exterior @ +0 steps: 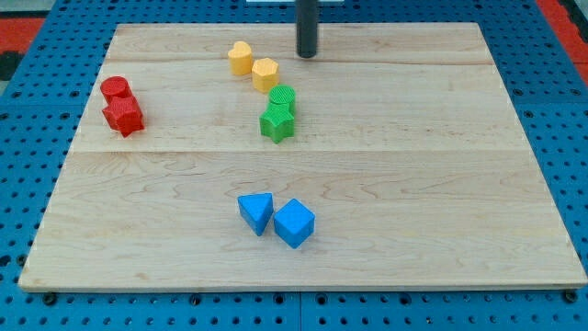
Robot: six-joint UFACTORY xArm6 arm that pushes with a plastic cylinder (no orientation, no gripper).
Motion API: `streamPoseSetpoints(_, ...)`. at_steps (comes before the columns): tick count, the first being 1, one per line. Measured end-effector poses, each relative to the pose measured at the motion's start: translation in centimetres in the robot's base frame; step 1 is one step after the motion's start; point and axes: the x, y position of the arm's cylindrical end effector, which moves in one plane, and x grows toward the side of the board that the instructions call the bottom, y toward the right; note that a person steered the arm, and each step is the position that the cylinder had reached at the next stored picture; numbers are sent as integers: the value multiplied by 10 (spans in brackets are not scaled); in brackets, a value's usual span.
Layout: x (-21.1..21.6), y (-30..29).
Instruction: Slide the yellow hexagon to the bottom left
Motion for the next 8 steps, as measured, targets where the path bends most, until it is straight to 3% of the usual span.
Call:
streamPoseSetpoints(1, 42, -9)
streamPoseSetpoints(2, 55, -65)
streamPoseSetpoints(3, 29, -35)
streamPoseSetpoints(4, 24, -81)
streamPoseSetpoints(6, 74, -175)
streamPoseSetpoints(8, 109, -176)
